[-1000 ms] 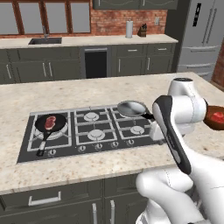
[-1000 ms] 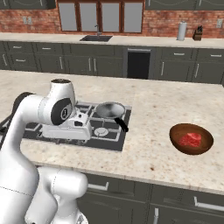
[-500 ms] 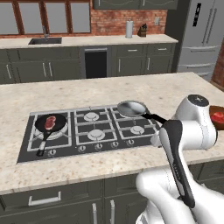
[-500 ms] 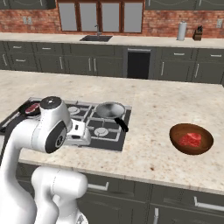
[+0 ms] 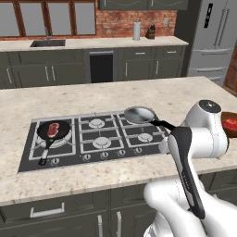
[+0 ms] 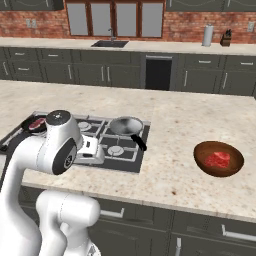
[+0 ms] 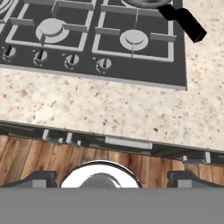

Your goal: Place one of the steaks on the plate and the other in the bowl. Then place the bowl in the fridge.

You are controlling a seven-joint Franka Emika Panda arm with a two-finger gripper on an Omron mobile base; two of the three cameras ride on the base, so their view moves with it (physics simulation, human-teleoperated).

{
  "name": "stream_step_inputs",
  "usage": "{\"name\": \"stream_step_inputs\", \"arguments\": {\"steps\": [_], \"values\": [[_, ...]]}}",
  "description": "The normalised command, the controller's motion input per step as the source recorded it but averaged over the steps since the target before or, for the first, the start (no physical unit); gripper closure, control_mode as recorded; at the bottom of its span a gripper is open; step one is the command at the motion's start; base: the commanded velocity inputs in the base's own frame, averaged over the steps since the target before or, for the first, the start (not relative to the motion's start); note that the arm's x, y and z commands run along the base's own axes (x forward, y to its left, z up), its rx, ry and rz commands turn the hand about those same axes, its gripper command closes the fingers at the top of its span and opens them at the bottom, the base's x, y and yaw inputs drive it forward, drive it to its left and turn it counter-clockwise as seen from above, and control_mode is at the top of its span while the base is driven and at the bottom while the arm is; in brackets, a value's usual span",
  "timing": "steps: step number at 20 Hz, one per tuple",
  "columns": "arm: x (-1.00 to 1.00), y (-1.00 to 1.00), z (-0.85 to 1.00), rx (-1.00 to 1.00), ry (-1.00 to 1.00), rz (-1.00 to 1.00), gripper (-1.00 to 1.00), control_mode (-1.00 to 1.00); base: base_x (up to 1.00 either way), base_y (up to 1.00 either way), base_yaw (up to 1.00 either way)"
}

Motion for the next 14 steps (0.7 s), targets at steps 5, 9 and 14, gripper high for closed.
{"name": "stream_step_inputs", "arguments": {"steps": [5, 9, 14], "values": [[0.0, 0.0, 0.0, 0.0, 0.0, 0.0, -1.0, 1.0, 0.0, 0.1, 0.0], [0.0, 0.0, 0.0, 0.0, 0.0, 0.0, -1.0, 1.0, -0.02, 0.35, 0.0], [0.0, 0.0, 0.0, 0.0, 0.0, 0.0, -1.0, 1.0, -0.13, 0.52, 0.0]]}}
